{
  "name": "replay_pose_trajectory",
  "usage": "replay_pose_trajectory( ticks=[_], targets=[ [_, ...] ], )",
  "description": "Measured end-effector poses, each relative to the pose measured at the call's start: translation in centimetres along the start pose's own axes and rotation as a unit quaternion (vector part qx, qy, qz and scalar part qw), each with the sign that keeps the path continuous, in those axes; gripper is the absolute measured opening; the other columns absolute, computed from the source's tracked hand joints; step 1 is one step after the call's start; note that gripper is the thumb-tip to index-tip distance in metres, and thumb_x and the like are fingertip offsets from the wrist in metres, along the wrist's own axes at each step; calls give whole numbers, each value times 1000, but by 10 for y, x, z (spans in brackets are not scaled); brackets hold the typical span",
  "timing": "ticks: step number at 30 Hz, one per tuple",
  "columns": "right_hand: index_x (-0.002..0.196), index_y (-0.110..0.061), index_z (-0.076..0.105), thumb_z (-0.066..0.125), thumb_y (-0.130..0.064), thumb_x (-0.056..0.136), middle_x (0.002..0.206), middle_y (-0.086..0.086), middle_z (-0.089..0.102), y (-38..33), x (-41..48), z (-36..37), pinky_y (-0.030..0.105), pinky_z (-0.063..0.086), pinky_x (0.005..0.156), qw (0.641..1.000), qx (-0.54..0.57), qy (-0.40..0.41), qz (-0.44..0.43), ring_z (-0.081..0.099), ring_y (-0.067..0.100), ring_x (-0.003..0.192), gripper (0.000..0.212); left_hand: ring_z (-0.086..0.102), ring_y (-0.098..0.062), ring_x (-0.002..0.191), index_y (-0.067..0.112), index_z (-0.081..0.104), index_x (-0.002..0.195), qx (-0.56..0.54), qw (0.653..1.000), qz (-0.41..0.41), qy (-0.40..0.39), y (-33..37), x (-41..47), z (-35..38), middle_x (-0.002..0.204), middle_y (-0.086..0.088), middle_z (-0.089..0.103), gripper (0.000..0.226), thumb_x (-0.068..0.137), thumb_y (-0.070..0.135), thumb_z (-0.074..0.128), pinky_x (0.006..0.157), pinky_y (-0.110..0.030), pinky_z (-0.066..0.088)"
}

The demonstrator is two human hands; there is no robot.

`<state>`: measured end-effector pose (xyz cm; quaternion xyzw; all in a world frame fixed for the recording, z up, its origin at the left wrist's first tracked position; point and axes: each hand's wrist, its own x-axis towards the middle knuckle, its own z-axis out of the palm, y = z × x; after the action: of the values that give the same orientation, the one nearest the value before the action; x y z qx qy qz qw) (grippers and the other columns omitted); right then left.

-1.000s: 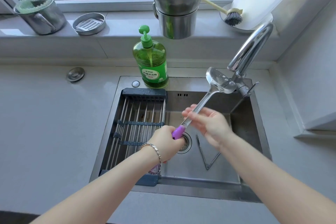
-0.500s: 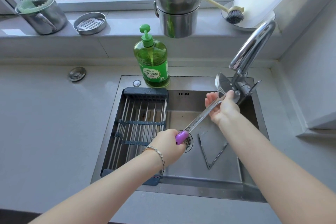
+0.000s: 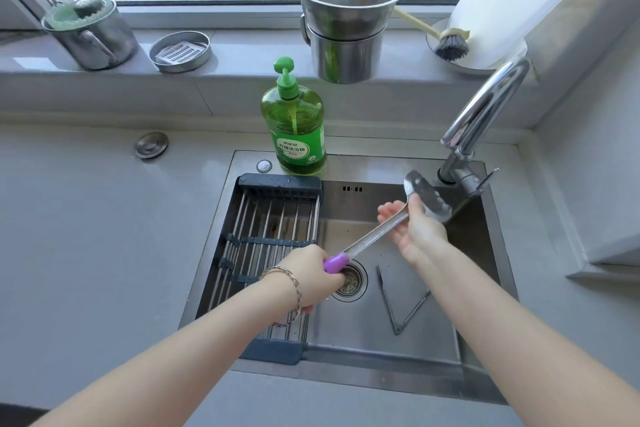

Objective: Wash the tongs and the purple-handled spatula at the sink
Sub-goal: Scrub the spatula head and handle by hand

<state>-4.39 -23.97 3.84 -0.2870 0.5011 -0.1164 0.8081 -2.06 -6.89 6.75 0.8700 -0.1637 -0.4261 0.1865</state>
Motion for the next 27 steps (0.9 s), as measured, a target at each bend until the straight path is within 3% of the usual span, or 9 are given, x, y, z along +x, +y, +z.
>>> replay_pose_trajectory(
  ticks=[3, 6, 8, 11, 14, 17, 22, 27],
  targets=[
    [98, 3, 52, 46, -6, 96, 82, 17, 63, 5, 2, -18, 26, 56, 45, 975, -191, -72, 87, 68, 23, 64, 11, 51, -15, 41, 12, 51, 82, 17, 999, -29, -27, -15, 7, -14, 60, -3, 52, 14, 87, 24, 52, 46, -23, 47],
    [94, 7, 58, 54, 3, 90, 78, 16, 63, -7, -2, -12, 22, 56, 47, 935, -327, -91, 101, 63, 21, 68, 7, 51, -12, 44, 11, 53, 92, 57, 997, -37, -32, -21, 18, -29, 67, -2, 52, 11, 87, 20, 53, 47, -22, 47],
    [95, 5, 60, 54, 2, 90, 72, 12, 60, -23, 0, 13, 19, 55, 47, 944, -308, -103, 54, 60, 18, 64, 8, 50, -10, 44, 9, 54, 102, 60, 997, -35, -40, -21, 25, -40, 68, -2, 51, 18, 87, 19, 54, 45, -20, 45],
    [83, 2, 57, 46, -9, 96, 72, 11, 57, -46, 1, 74, 20, 54, 45, 961, -224, -156, 49, 58, 16, 58, 20, 49, -8, 39, 9, 53, 97, 41, 997, -22, -61, -19, 34, -59, 64, -2, 52, 17, 86, 20, 58, 40, -17, 44],
    [87, 2, 54, 47, -31, 96, 78, 13, 58, -61, -1, 135, 22, 55, 47, 947, -232, -205, 84, 59, 17, 65, 36, 46, -6, 35, 12, 52, 91, 8, 996, 1, -83, -20, 39, -73, 59, 1, 52, 27, 85, 37, 61, 37, -16, 40],
    [93, 5, 52, 51, -44, 91, 85, 15, 59, -62, 4, 182, 22, 55, 48, 930, -269, -225, 110, 59, 18, 69, 49, 43, -7, 33, 10, 55, 102, -36, 995, 26, -88, -25, 44, -80, 51, 2, 51, 41, 88, 49, 52, 36, -17, 38],
    [86, 7, 54, 55, -40, 91, 81, 15, 58, -55, 13, 231, 18, 53, 45, 925, -263, -238, 139, 60, 16, 59, 47, 41, -7, 31, 19, 56, 116, -79, 991, 52, -92, -31, 53, -88, 50, 1, 49, 36, 93, 46, 46, 33, -17, 37],
    [71, 0, 56, 57, -25, 92, 54, 8, 58, -55, 20, 250, 14, 46, 35, 936, -234, -220, 142, 54, 11, 33, 33, 40, -11, 33, 18, 57, 110, -66, 992, 51, -93, -36, 65, -91, 52, -1, 48, 37, 92, 48, 46, 36, -19, 37]
  ],
)
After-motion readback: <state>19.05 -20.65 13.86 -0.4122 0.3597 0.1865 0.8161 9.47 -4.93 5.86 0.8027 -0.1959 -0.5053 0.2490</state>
